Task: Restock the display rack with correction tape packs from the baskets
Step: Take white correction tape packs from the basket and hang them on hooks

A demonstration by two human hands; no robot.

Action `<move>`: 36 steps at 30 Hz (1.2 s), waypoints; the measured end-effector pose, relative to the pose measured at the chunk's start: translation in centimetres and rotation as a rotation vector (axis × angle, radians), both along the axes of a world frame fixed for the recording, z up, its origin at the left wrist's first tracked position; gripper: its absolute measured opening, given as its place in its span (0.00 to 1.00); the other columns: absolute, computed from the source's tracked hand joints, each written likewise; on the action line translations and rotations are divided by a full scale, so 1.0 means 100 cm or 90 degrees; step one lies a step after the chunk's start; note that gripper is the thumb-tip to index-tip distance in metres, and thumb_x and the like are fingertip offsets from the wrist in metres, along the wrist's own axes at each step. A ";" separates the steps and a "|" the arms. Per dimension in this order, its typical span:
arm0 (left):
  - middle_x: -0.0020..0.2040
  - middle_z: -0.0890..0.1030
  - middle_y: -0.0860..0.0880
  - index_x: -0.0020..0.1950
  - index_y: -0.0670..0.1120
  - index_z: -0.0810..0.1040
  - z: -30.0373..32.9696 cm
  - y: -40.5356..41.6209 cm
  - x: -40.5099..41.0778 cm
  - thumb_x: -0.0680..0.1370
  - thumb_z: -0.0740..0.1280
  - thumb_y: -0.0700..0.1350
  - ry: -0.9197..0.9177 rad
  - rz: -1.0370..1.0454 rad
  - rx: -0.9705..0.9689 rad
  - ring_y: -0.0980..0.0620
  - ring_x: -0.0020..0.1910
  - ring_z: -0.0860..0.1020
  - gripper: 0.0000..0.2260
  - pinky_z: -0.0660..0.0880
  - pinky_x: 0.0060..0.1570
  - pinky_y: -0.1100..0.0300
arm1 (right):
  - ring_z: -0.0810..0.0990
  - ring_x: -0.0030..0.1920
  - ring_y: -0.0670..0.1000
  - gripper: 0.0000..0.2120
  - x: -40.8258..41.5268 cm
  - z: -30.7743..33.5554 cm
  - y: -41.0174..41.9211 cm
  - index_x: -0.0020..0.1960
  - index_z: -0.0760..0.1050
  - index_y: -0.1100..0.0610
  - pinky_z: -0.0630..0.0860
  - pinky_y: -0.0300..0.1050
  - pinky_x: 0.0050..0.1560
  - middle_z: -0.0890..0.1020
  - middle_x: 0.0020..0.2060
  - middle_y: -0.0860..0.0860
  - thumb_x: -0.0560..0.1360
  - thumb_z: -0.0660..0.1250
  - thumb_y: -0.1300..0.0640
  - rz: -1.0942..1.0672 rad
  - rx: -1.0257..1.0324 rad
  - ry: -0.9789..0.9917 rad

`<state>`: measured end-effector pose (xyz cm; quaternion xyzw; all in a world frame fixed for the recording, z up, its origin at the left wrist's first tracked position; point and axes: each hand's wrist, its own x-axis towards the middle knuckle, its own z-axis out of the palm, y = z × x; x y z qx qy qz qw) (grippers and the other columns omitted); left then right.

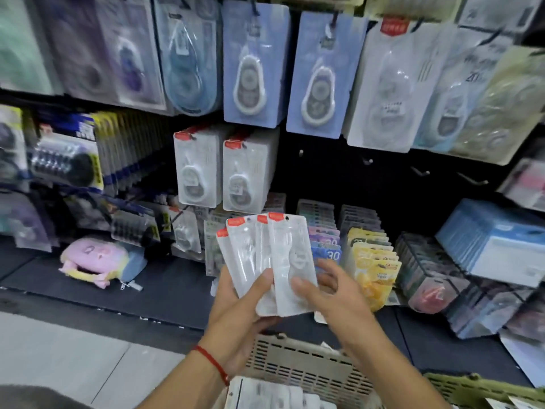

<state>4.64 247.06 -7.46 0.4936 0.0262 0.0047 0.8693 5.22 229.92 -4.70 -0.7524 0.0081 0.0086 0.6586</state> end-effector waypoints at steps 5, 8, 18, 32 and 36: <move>0.66 0.84 0.49 0.74 0.59 0.70 0.048 0.022 0.038 0.72 0.82 0.45 -0.087 -0.111 0.090 0.43 0.63 0.84 0.36 0.84 0.53 0.43 | 0.88 0.55 0.53 0.25 0.025 0.036 -0.002 0.64 0.79 0.53 0.85 0.52 0.55 0.89 0.55 0.50 0.71 0.80 0.47 0.090 0.095 -0.017; 0.65 0.84 0.49 0.72 0.59 0.72 0.070 0.035 0.063 0.67 0.85 0.44 -0.124 -0.101 0.145 0.44 0.63 0.84 0.38 0.82 0.58 0.38 | 0.89 0.51 0.50 0.20 0.042 0.054 0.000 0.61 0.79 0.51 0.86 0.50 0.51 0.89 0.51 0.47 0.72 0.80 0.50 0.021 0.015 -0.106; 0.61 0.85 0.56 0.64 0.64 0.77 0.069 0.076 0.091 0.61 0.86 0.53 -0.234 0.126 0.267 0.54 0.60 0.85 0.34 0.83 0.52 0.60 | 0.86 0.51 0.45 0.09 0.076 0.060 0.002 0.58 0.77 0.45 0.83 0.54 0.54 0.87 0.51 0.41 0.80 0.72 0.49 -0.072 -0.051 -0.189; 0.65 0.84 0.49 0.70 0.57 0.75 0.069 0.075 0.080 0.62 0.85 0.47 -0.220 0.028 0.170 0.46 0.65 0.83 0.38 0.79 0.63 0.42 | 0.78 0.60 0.40 0.16 0.073 0.049 0.023 0.66 0.75 0.44 0.75 0.40 0.60 0.80 0.58 0.36 0.80 0.68 0.43 -0.116 -0.212 -0.231; 0.66 0.84 0.47 0.73 0.54 0.73 0.065 0.062 0.075 0.68 0.84 0.43 -0.198 -0.055 0.148 0.43 0.65 0.83 0.37 0.78 0.65 0.40 | 0.84 0.50 0.42 0.08 0.058 0.037 0.041 0.55 0.80 0.44 0.82 0.44 0.53 0.86 0.49 0.39 0.80 0.71 0.43 0.062 -0.115 -0.137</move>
